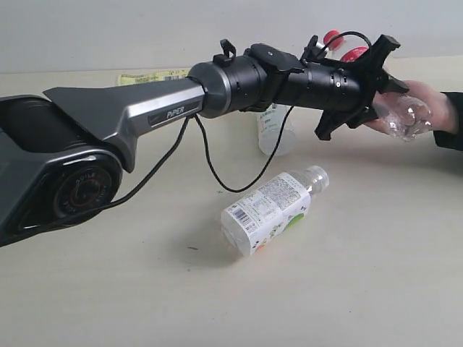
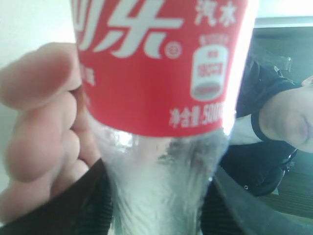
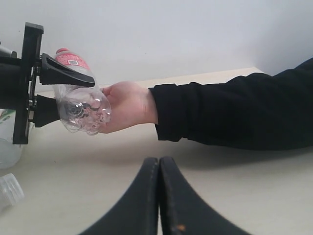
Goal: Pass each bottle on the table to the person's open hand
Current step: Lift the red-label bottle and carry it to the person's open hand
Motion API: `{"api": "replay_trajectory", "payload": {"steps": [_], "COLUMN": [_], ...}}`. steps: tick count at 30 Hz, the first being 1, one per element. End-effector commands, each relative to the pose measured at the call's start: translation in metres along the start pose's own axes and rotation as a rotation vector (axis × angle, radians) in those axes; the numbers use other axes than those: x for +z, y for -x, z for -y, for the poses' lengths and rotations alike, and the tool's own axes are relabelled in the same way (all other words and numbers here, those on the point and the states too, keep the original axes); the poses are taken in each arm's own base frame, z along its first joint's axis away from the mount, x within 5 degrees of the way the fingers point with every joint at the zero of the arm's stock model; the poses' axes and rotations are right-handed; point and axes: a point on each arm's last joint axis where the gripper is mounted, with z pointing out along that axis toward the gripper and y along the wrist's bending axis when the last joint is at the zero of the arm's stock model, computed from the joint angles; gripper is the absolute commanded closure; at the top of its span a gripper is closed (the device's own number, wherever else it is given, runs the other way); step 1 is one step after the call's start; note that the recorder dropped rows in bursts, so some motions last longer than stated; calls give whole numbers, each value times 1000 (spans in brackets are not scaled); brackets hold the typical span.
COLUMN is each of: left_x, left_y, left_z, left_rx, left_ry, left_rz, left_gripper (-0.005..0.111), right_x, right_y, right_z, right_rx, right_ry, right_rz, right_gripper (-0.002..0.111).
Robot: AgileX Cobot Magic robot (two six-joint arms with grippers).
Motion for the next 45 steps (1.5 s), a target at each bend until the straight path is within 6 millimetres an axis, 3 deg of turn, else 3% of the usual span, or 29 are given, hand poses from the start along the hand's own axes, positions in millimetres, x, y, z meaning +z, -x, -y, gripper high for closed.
{"api": "replay_trajectory", "payload": {"steps": [1,10,26,38,45], "left_x": [2,13,12,11,5], "left_y": [4,0,-3,-8,-9], "left_z": [-7,-36,-35,-32,-14], "left_rx": [7,-38,-5,-8,65], "left_ry": [6,40,35,23,-12], "left_rz": [5,-28,-65,-122,-138], "left_gripper": [76,72,18,18,18], "right_x": [0,0,0,0,0], "right_y": [-1,-1,-1,-1,-1], "right_z": [0,0,0,0,0], "right_rx": [-1,-3,-1,-3,-1], "right_ry": [-8,-8,-8,-8,-8], "right_rz": [6,6,6,6,6], "right_gripper": [108,108,108,108,108]}}
